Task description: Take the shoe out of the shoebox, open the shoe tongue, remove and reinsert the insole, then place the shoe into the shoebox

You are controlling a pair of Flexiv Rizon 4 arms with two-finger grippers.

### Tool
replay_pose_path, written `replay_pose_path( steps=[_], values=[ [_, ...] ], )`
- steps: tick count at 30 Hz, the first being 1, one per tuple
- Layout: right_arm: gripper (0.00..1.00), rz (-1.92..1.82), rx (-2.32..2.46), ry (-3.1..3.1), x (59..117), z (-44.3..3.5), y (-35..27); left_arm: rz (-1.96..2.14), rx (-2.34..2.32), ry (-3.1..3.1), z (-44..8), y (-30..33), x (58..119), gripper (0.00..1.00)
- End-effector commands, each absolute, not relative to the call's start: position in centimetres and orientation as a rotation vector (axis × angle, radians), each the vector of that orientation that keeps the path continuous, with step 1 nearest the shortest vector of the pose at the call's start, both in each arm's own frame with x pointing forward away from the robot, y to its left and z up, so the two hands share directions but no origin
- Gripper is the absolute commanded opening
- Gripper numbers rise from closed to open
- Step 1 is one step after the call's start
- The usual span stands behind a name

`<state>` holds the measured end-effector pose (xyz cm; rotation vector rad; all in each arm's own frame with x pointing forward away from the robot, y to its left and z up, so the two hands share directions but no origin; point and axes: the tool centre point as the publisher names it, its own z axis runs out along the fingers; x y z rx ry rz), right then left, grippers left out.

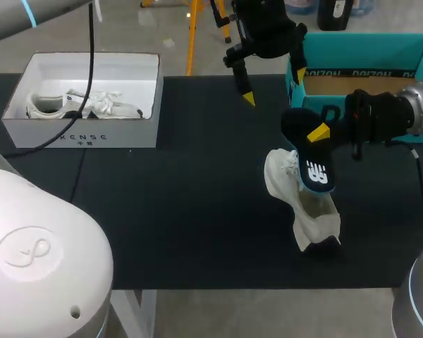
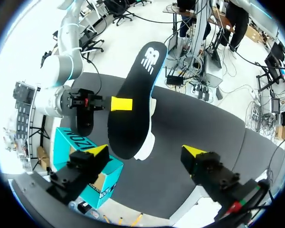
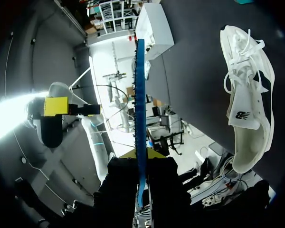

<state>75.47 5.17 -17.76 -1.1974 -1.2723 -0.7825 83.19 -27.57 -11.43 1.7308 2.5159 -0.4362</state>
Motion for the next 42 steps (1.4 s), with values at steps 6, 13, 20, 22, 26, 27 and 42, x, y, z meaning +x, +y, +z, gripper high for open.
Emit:
replay_pose_path(
  steps=[6,13,20,22,26,27,42],
  values=[
    [0.00,-0.823,-1.212,-1.330,73.7,-18.2,5.2,-0.353,1.790,2.580,-11.2,-27.9,83.3,1.00],
    [0.00,-0.845,-1.232,-1.293,72.2,-19.9,6.0,-0.353,1.790,2.580,-11.2,-27.9,83.3,1.00],
    [0.00,-0.855,-1.255,-1.270,71.8,-20.7,7.1,-0.353,1.790,2.580,-11.2,-27.9,83.3,1.00],
    [0.00,-0.850,-1.287,-1.273,71.9,-20.6,7.1,-0.353,1.790,2.580,-11.2,-27.9,83.3,1.00],
    [0.00,-0.850,-1.287,-1.273,71.9,-20.6,7.1,-0.353,1.790,2.580,-11.2,-27.9,83.3,1.00],
    [0.00,-0.850,-1.287,-1.273,71.9,-20.6,7.1,-0.353,1.790,2.580,-11.2,-27.9,83.3,1.00],
    [0.00,-0.850,-1.287,-1.273,71.9,-20.6,7.1,-1.222,1.457,2.162,-12.0,-22.7,82.1,1.00]
  ],
)
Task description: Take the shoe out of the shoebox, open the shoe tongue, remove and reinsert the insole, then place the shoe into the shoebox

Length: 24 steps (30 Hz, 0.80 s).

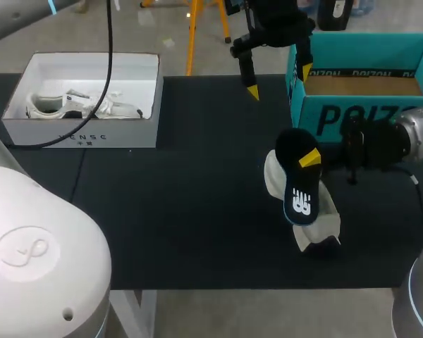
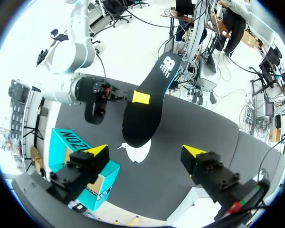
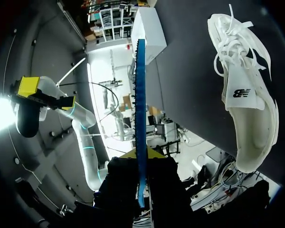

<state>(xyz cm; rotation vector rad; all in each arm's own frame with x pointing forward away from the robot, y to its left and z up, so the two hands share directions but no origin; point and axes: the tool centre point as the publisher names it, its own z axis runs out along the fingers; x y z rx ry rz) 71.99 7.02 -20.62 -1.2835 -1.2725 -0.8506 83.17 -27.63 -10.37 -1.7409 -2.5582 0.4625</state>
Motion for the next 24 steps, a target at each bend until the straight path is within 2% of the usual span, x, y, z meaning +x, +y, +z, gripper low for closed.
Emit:
replay_pose_path(
  steps=[1,7,10,24],
  values=[
    [0.00,-0.850,-1.287,-1.273,71.9,-20.6,7.1,1.614,-1.704,-2.526,-12.2,-21.9,82.0,1.00],
    [0.00,-0.850,-1.287,-1.273,71.9,-20.6,7.1,2.247,-1.607,-2.301,-14.0,-19.4,81.2,1.00],
    [0.00,-0.850,-1.287,-1.273,71.9,-20.6,7.1,2.365,-1.606,-2.226,-15.1,-19.4,81.0,1.00],
    [0.00,-0.850,-1.287,-1.273,71.9,-20.6,7.1,2.289,-1.575,-2.219,-18.3,-22.8,80.2,1.00]
  ],
)
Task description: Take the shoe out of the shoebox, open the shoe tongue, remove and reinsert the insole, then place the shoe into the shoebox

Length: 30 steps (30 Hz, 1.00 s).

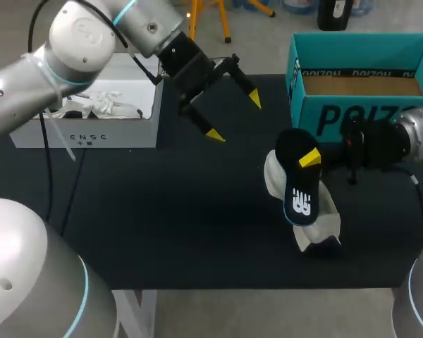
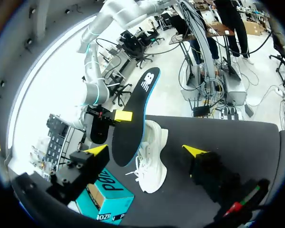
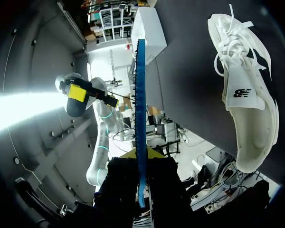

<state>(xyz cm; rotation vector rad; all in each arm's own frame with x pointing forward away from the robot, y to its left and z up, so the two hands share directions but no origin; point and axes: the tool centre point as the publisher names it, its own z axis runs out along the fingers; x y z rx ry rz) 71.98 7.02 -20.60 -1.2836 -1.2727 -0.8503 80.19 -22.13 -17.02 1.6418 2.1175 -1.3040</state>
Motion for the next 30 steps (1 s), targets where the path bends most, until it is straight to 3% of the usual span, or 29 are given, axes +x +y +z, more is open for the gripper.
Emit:
replay_pose_path(
  steps=[1,14,16,20,30],
  values=[
    [0.00,-0.850,-1.287,-1.273,71.9,-20.6,7.1,-1.756,1.208,1.702,-18.3,-22.8,80.2,1.00],
    [0.00,-0.850,-1.287,-1.273,71.9,-20.6,7.1,-1.756,1.208,1.702,-18.3,-22.8,80.2,1.00],
    [0.00,-0.850,-1.287,-1.273,71.9,-20.6,7.1,-1.507,1.262,1.698,-18.3,-23.2,79.6,1.00],
    [0.00,-0.850,-1.287,-1.273,71.9,-20.6,7.1,-1.466,1.261,1.646,-18.3,-24.3,78.0,1.00],
    [0.00,-0.850,-1.287,-1.273,71.9,-20.6,7.1,-1.444,1.220,1.465,-21.5,-26.4,76.1,1.00]
  ],
)
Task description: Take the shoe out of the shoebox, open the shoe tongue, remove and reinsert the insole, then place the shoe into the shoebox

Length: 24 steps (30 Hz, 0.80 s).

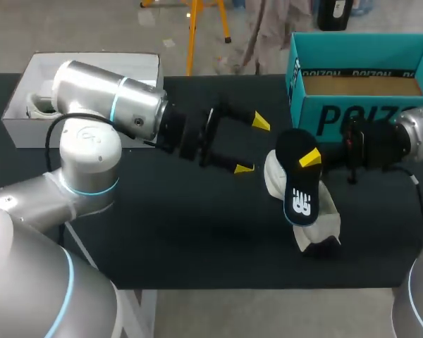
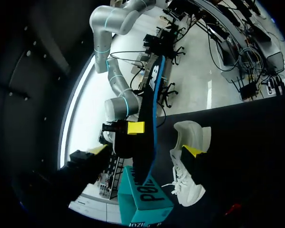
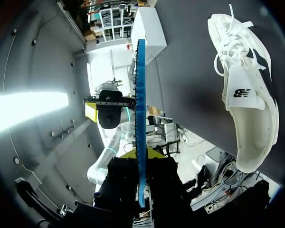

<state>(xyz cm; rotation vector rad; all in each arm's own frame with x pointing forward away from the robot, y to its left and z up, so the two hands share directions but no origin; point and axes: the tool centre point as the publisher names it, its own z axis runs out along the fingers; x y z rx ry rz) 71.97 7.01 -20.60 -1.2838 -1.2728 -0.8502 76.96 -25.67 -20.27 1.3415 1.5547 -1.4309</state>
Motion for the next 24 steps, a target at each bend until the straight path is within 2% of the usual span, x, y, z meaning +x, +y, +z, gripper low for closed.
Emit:
replay_pose_path(
  steps=[1,13,24],
  values=[
    [0.00,-0.850,-1.287,-1.273,71.9,-20.6,7.1,-1.470,1.211,1.438,-21.5,-26.7,75.8,1.00],
    [0.00,-0.850,-1.287,-1.273,71.9,-20.6,7.1,-1.391,1.195,1.401,-21.9,-31.4,77.5,1.00],
    [0.00,-0.850,-1.287,-1.273,71.9,-20.6,7.1,-1.358,1.207,1.382,-21.7,-32.5,77.6,1.00]
  ],
)
